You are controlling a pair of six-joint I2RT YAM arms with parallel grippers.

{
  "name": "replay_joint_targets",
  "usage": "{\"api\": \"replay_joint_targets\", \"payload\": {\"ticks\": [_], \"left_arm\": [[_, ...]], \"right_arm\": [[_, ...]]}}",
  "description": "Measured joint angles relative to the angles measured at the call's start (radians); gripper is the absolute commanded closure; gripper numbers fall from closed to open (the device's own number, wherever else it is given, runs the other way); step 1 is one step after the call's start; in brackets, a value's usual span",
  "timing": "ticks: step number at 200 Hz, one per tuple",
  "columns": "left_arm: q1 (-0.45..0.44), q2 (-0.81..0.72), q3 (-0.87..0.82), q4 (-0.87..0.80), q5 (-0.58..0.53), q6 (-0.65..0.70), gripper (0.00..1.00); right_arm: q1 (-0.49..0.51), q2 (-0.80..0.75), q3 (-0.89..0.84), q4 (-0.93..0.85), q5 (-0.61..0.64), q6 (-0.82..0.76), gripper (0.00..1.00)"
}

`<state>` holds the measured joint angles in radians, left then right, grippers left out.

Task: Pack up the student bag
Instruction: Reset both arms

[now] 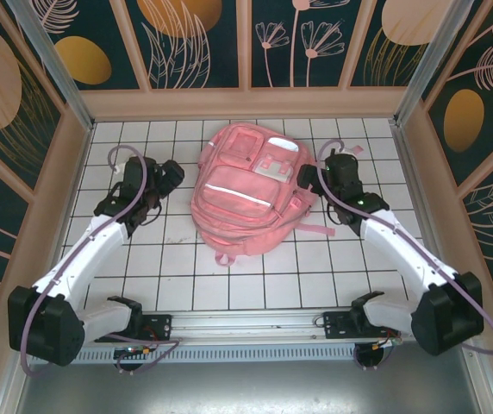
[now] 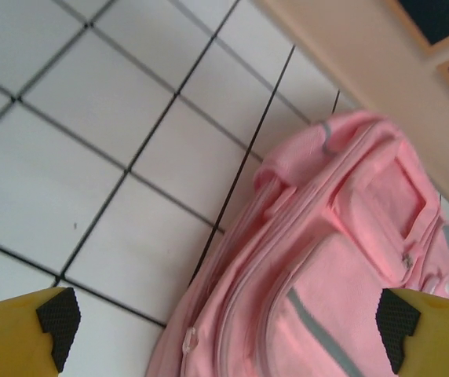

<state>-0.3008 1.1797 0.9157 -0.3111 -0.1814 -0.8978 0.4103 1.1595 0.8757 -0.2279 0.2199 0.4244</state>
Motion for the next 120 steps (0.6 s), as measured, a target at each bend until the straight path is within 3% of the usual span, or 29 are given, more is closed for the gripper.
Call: {"api": "replay_joint_targets", "payload": {"ticks": [45,87,120], "left_arm": [[0.000,-0.023,0.036,0.077,-0.296,0.197,0.02],[0.000,-0.072,-0.272,0.434,-0.575,0.452,0.01],[0.027,0.030,-0.456,0.671,-0.640,0.562,0.02]], "right_arm": [[-0.078,-0.129,-0.101,0.126,0.140,-0.027,0.01],[-0.185,-0.144,-0.304,0.287,0.217,-0.092,0.01],[-0.286,-0.114,-0.459,0.443,0.266,-0.132,0.01]]}}
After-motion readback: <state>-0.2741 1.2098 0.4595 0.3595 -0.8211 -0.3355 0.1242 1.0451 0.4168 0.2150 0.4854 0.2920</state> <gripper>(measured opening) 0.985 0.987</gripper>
